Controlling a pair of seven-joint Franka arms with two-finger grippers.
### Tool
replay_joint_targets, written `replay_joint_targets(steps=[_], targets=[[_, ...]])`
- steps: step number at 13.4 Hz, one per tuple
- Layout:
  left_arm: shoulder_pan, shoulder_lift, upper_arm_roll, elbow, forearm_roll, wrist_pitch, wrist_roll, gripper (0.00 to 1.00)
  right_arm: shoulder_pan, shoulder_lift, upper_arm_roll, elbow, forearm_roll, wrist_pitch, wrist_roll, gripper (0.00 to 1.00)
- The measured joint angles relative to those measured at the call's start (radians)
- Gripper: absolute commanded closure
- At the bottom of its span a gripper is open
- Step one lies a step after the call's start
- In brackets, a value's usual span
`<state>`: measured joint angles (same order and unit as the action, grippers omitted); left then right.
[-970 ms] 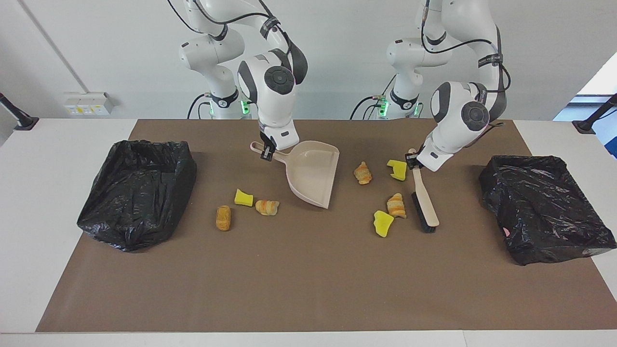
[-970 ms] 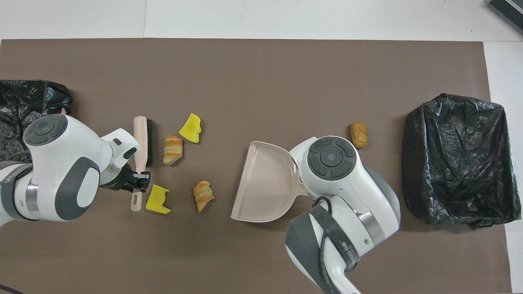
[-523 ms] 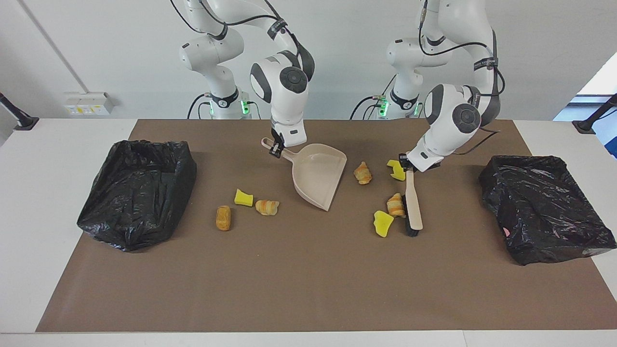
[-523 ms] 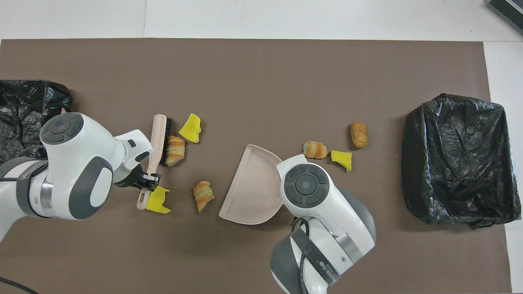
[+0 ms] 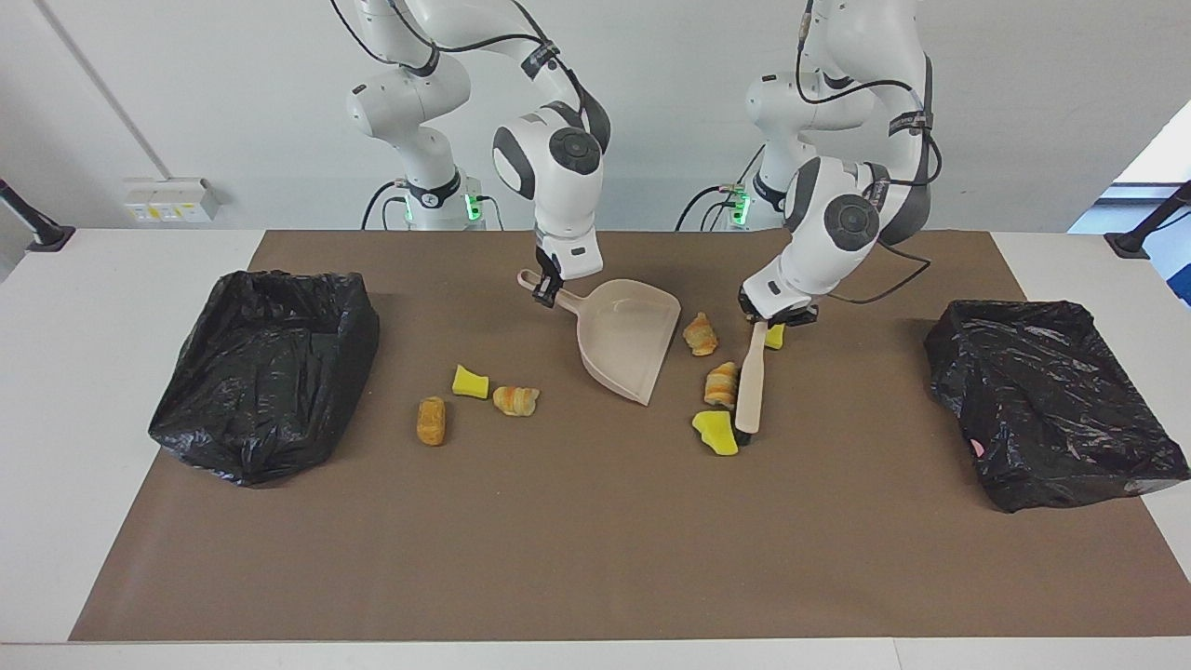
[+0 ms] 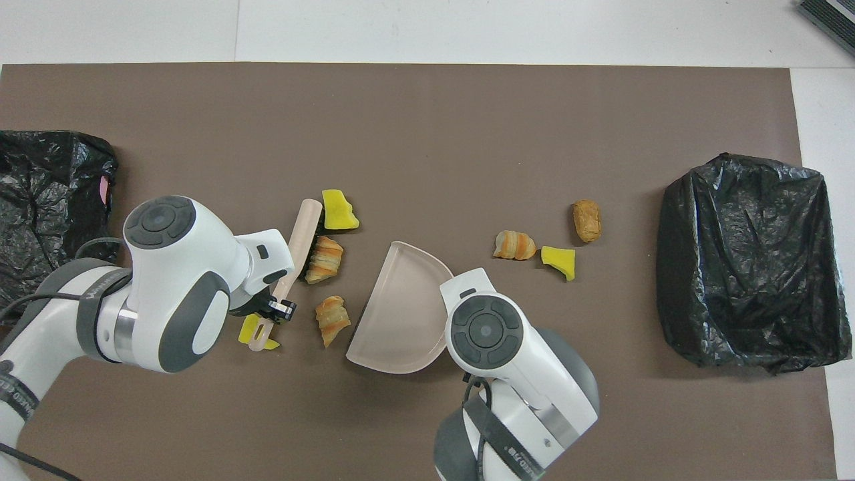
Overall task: Sweep and dump trash in bin
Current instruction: 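Sweep bread pieces into the dustpan with the left gripper's brush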
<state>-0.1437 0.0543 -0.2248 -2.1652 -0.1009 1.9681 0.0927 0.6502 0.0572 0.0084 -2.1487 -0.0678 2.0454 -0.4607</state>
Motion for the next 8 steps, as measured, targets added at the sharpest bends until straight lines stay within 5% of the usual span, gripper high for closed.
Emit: replay_joint_targets(steps=[8], targets=[[-0.159, -0.064, -0.063, -0.012, -0.008, -0.183, -0.100, 1.00, 0.030, 0.000, -0.001, -0.002, 0.000, 0.000, 0.032, 1.00]])
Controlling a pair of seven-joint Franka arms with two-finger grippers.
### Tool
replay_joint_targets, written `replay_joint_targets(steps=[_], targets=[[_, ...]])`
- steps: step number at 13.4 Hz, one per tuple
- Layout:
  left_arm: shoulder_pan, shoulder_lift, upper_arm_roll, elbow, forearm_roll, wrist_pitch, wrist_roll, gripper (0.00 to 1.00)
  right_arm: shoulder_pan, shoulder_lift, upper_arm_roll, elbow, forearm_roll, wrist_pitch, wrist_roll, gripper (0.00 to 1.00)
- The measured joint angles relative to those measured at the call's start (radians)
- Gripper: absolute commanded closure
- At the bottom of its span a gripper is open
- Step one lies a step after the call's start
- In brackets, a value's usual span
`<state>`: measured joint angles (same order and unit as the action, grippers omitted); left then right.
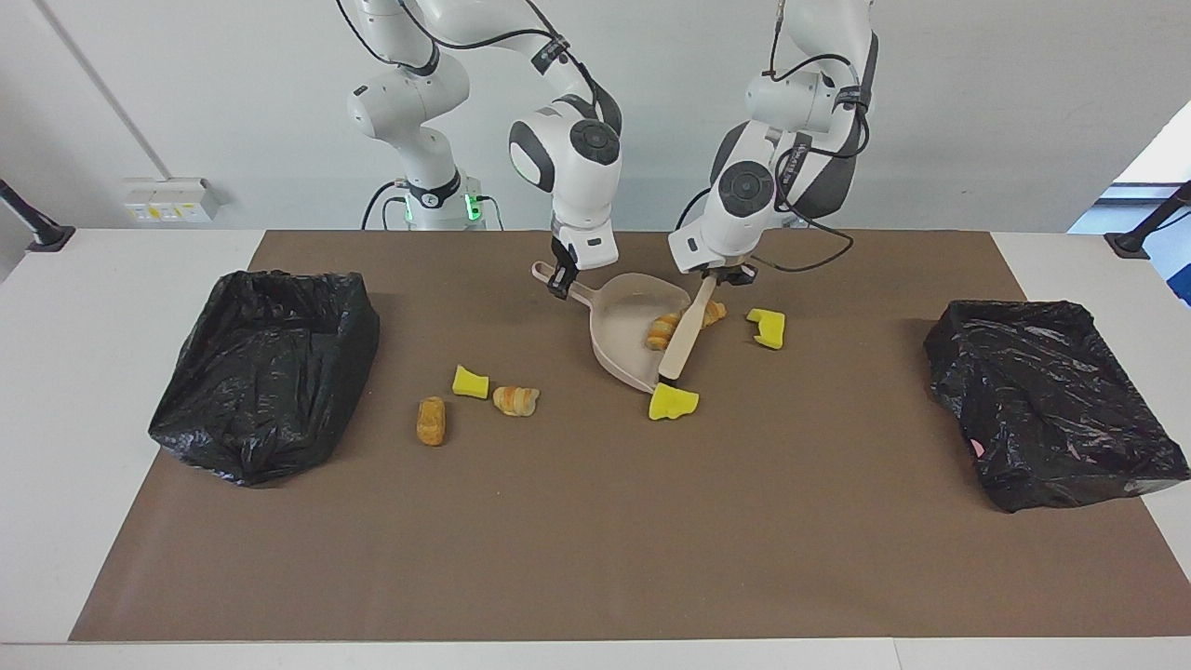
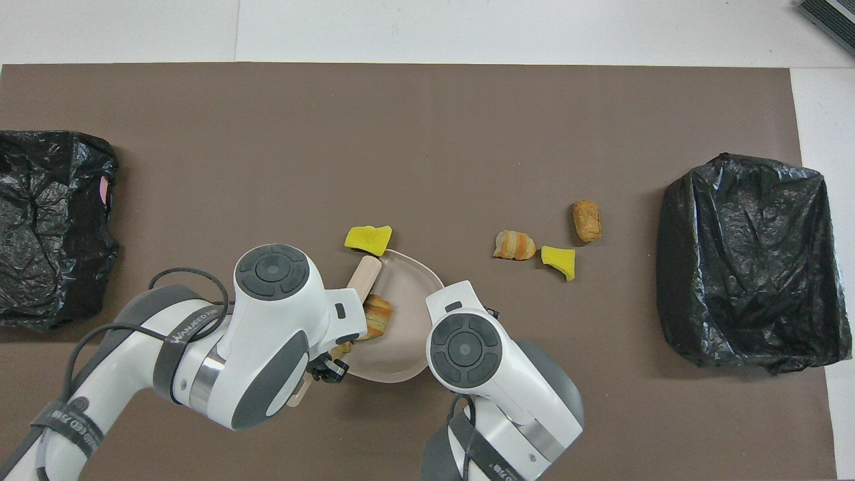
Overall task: Sweep and dump trash in bin
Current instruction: 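Sweep bread pieces into the dustpan with the left gripper's brush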
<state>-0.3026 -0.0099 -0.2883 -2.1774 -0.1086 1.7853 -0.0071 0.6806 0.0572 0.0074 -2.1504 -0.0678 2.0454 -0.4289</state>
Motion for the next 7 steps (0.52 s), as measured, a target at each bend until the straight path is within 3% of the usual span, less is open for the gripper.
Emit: replay_joint_targets(steps=[7], targets=[[-0.004, -0.123, 0.006, 0.001, -0.086, -0.160, -0.227, 1.00, 0.000, 0.000, 0.000, 0.000, 0.001, 0.000, 0.021, 1.00]])
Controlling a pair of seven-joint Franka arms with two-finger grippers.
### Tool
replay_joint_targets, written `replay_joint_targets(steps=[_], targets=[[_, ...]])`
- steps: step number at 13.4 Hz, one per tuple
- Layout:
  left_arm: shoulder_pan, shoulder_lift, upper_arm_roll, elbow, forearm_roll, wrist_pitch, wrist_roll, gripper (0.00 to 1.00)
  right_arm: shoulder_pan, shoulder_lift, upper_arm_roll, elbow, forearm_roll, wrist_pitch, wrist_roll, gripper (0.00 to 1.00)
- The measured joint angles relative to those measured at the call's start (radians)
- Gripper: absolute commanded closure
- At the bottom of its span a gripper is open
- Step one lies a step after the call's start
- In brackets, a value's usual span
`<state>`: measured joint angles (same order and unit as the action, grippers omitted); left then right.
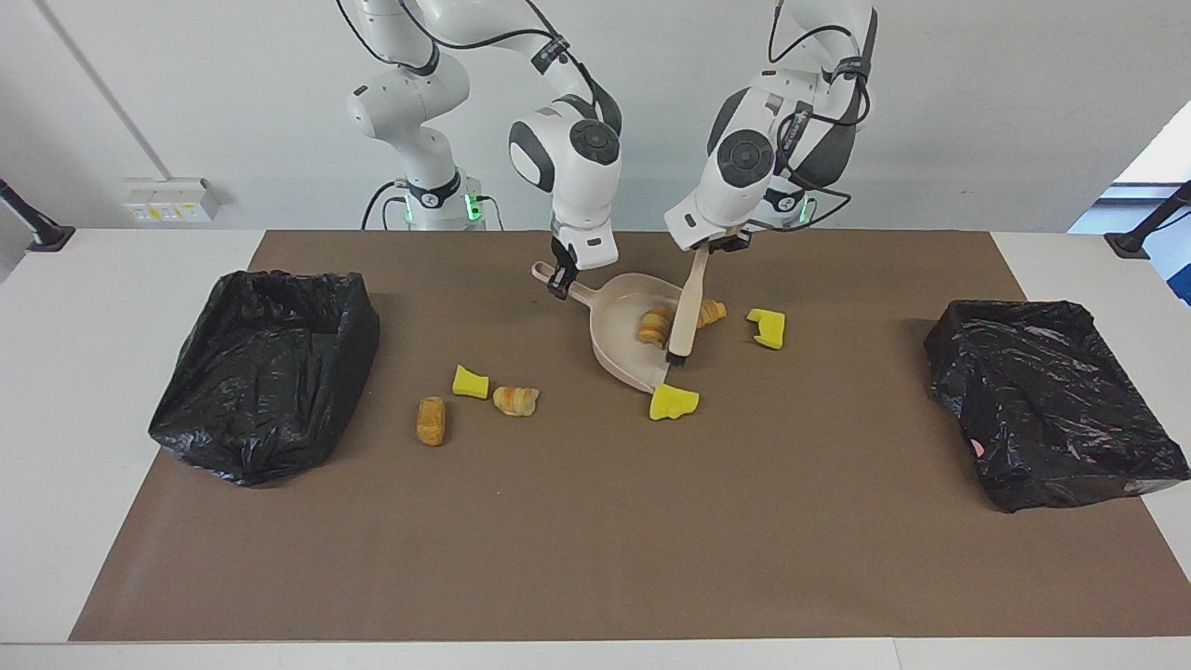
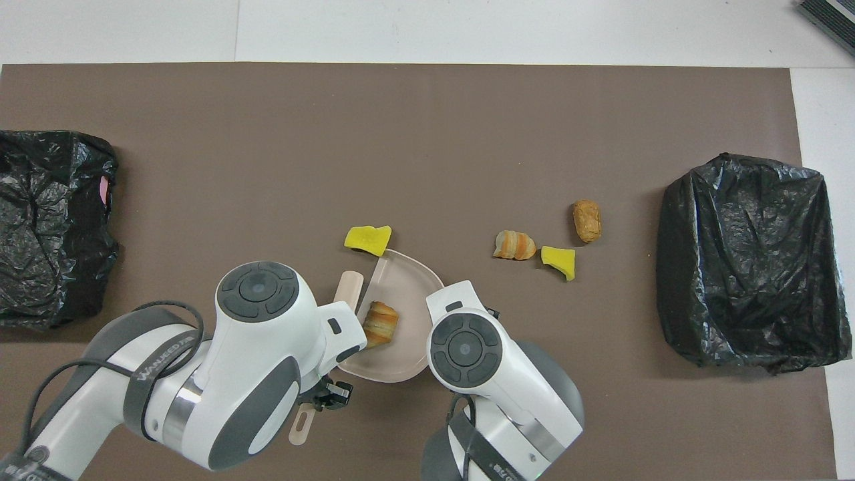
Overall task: Sweep and dump trash in bin
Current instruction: 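Sweep bread pieces into the dustpan with the left gripper's brush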
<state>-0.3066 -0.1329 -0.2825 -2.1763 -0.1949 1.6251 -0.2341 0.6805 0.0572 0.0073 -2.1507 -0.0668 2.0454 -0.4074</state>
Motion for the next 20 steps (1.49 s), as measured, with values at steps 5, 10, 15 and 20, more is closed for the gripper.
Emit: replay_joint_targets(steps=[5, 10, 15, 20], targets=[[0.015, -0.089, 0.017, -0.058, 0.011, -0.090, -0.282, 1.00, 0.000, 0.000, 0.000, 0.000, 0.000, 0.000, 0.048, 1.00], [0.139, -0.175, 0.026, -0.215, 0.089, -0.021, -0.321, 1.00, -0.007, 0.001, -0.005, -0.001, -0.004, 0.007, -0.092, 1.00], [0.182, -0.267, 0.019, -0.355, 0.092, 0.103, -0.349, 1.00, -0.008, 0.004, -0.008, -0.002, -0.006, 0.019, -0.134, 1.00], [0.121, -0.272, 0.001, -0.404, 0.018, 0.177, -0.363, 1.00, -0.009, 0.004, -0.009, -0.003, -0.006, 0.019, -0.129, 1.00]])
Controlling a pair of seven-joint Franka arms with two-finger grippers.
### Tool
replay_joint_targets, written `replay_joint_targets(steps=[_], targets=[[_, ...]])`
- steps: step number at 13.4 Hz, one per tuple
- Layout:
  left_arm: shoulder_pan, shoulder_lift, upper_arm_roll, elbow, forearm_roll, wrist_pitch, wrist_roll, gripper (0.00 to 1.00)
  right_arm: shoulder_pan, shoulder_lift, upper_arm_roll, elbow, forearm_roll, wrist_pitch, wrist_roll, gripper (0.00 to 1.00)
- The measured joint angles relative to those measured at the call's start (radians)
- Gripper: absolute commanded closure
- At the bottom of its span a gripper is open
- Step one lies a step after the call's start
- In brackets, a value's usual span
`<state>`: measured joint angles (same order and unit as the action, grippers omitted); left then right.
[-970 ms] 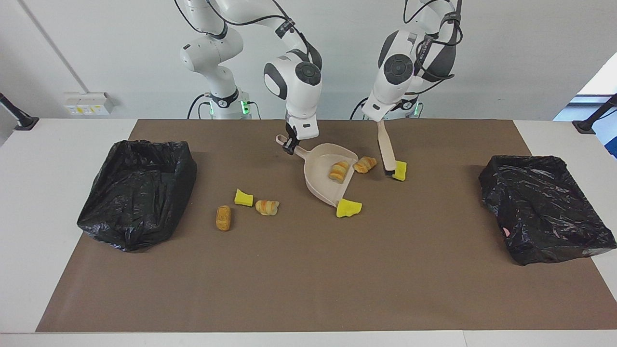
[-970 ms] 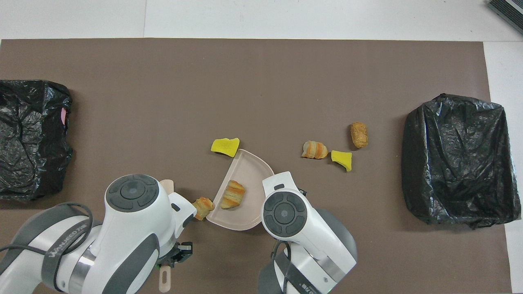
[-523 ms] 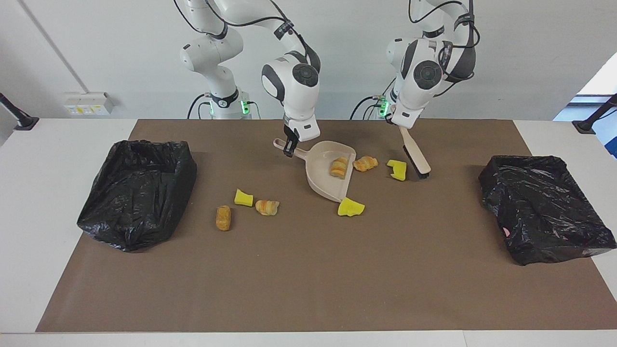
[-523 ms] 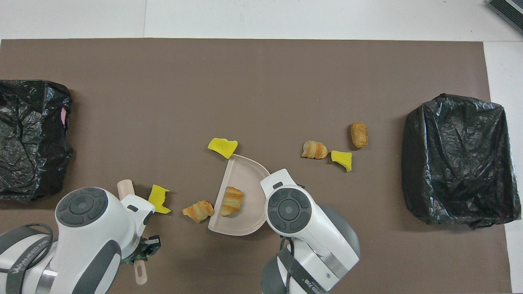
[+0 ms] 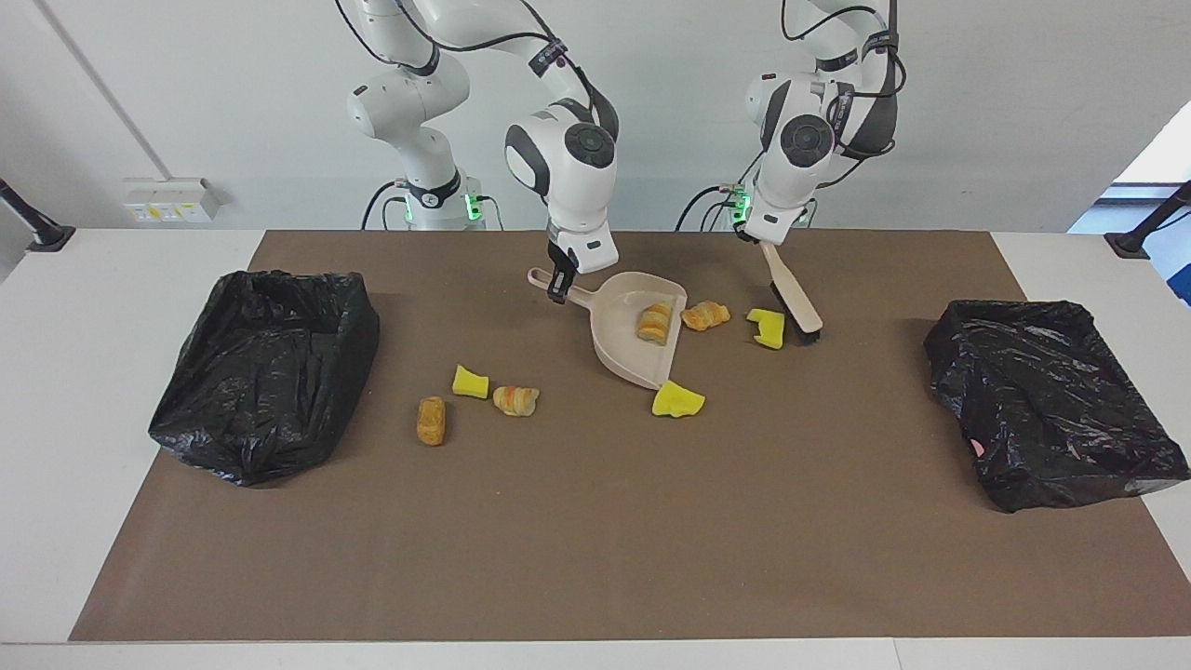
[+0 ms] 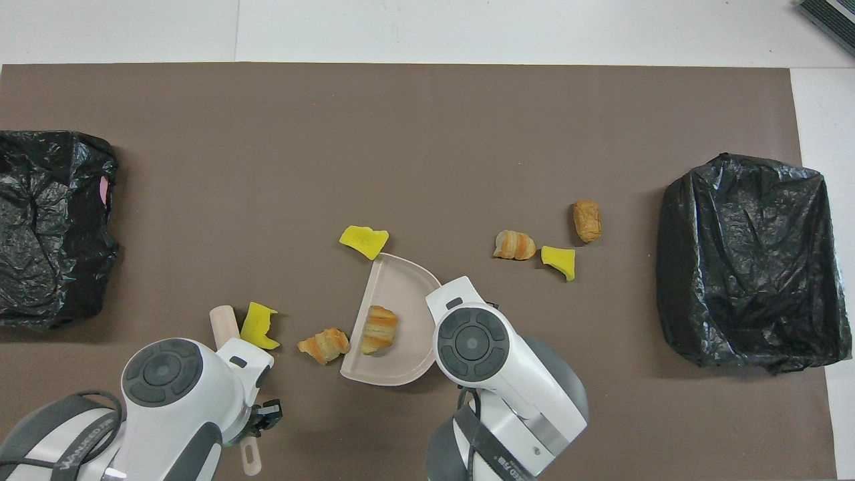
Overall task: Sweep and dump trash in bin
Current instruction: 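Sweep bread pieces into the dustpan with the left gripper's brush, then sweep more bread and sponge into the dustpan with the brush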
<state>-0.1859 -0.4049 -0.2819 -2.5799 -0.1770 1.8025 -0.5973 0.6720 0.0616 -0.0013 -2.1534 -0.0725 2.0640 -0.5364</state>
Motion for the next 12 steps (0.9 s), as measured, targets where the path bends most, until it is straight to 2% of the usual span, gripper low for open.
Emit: replay_joint_targets(steps=[3, 6, 12], targets=[[-0.085, 0.026, -0.003, -0.006, -0.089, 0.095, 0.000, 1.00, -0.012, 0.000, 0.000, -0.008, 0.000, 0.000, 0.000, 1.00], [-0.181, 0.093, -0.006, 0.005, -0.167, 0.224, -0.002, 1.00, -0.014, 0.000, 0.000, -0.024, 0.000, 0.000, 0.003, 1.00], [-0.258, 0.194, -0.006, 0.151, -0.179, 0.235, -0.005, 1.00, -0.016, 0.000, 0.000, -0.028, 0.000, 0.000, 0.003, 1.00]])
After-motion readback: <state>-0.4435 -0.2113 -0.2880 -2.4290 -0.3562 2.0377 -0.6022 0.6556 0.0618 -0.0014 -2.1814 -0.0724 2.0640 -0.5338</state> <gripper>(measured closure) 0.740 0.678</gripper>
